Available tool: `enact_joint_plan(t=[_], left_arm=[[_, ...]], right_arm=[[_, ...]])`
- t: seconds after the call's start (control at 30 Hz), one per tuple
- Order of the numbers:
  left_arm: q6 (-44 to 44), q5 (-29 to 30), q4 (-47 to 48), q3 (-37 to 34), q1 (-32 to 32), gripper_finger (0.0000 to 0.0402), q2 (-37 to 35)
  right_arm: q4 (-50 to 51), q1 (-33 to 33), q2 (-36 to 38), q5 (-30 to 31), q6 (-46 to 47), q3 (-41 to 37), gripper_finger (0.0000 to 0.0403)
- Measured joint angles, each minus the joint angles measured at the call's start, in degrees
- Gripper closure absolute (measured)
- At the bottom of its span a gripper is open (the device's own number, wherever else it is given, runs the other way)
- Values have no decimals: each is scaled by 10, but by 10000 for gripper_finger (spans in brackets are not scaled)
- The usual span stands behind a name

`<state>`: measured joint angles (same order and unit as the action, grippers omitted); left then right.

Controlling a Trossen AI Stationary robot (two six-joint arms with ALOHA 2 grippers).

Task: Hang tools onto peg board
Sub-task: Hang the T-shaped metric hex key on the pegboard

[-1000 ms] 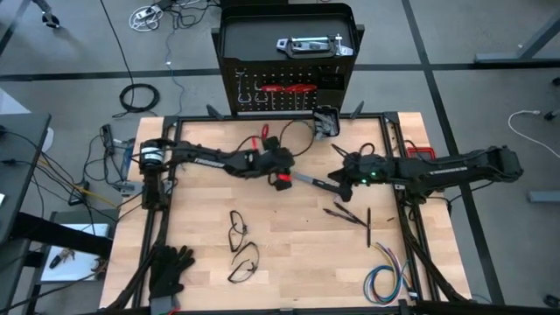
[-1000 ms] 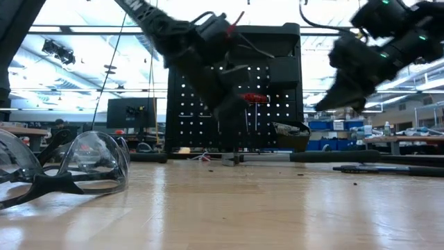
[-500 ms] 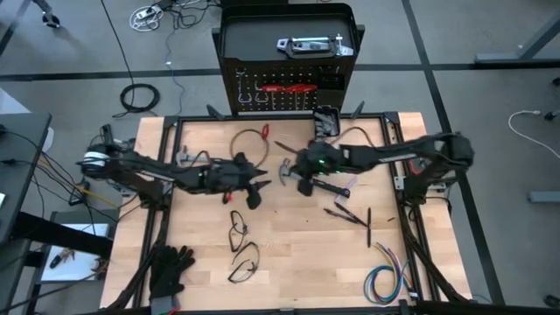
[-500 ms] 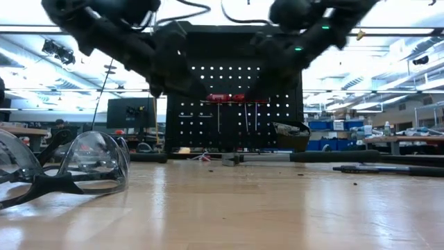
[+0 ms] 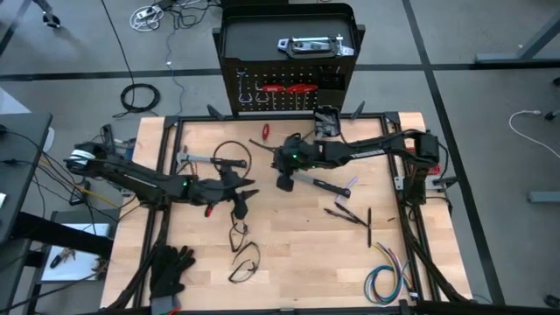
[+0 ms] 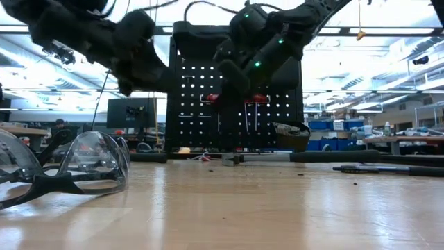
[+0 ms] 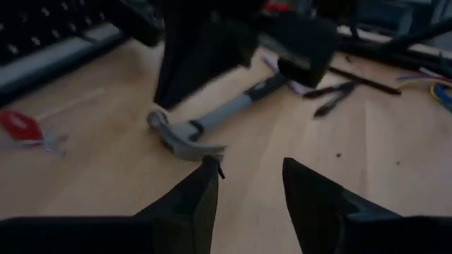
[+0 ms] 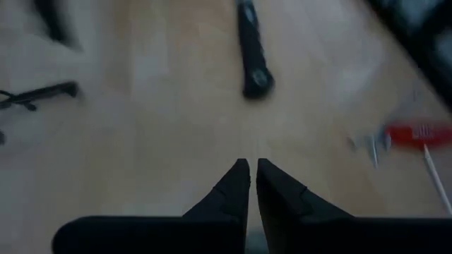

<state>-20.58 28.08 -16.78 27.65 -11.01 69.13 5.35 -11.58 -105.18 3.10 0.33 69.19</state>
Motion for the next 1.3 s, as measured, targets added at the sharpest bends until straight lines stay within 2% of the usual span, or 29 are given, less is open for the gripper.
enact_joint_plan(t=[0.13, 0.37, 0.5, 0.63, 1.0, 1.3], left_arm=[[33, 1, 2, -19, -8, 245, -55], [81, 62, 53, -29, -6, 245, -122], [90, 79, 63, -29, -5, 245, -150], [114, 107, 53, -28, 8, 245, -159], [124, 113, 53, -30, 50, 245, -144], [115, 108, 57, -29, 50, 245, -144]], right_arm=[[102, -33, -38, 6, -21, 53, 336], [268, -86, -127, 0, -78, 204, 237], [315, -112, -156, -25, -82, 276, 202], [356, -136, -204, -65, -94, 335, 196], [460, -168, -329, -74, -112, 499, 204], [458, -186, -336, -72, -107, 520, 210]])
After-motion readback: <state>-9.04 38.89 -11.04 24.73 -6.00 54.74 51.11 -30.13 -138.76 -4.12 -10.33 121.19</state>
